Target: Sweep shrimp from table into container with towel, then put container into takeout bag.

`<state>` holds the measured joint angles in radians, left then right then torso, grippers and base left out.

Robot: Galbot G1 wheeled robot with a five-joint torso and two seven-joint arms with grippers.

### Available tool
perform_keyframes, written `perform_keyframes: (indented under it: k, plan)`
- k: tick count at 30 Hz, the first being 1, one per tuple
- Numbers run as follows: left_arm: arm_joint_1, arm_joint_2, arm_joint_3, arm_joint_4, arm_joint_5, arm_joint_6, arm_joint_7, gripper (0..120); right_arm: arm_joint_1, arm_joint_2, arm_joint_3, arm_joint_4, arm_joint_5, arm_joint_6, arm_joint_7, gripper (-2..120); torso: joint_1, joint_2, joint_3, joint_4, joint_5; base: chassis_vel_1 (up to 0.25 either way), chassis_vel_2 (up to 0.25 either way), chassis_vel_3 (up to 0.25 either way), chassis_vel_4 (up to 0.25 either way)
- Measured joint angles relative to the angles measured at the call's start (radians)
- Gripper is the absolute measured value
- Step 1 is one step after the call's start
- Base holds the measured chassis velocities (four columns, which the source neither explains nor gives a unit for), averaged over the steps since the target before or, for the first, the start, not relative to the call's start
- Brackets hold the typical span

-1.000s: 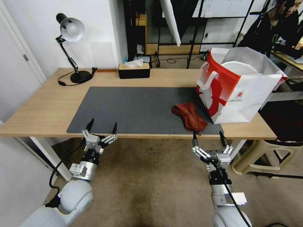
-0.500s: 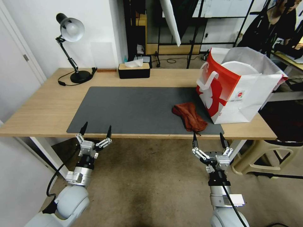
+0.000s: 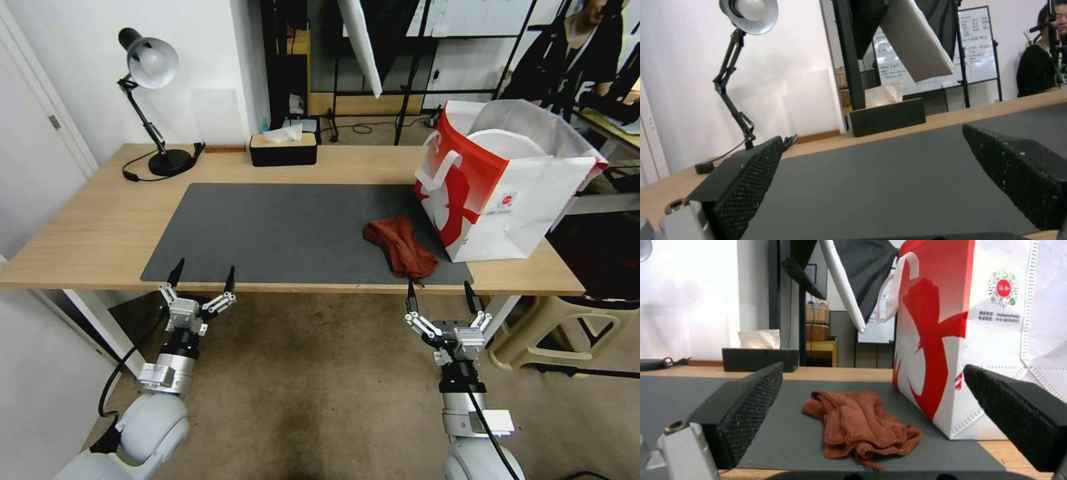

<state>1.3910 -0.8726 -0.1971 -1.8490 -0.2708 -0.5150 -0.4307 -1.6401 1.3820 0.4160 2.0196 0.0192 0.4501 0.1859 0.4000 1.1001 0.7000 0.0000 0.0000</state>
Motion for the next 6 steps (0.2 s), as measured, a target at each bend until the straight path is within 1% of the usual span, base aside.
perform_keyframes:
  k: [6]
  plan:
    - [-0.001, 0.0, 0.001, 0.0, -0.001, 0.0, 0.0, 100, 0.0, 0.0, 0.0, 0.0, 0.0, -0.001, 0.0, 100, 0.0, 0.0, 0.0, 0.0, 0.0, 0.0, 0.0, 0.0, 0.0]
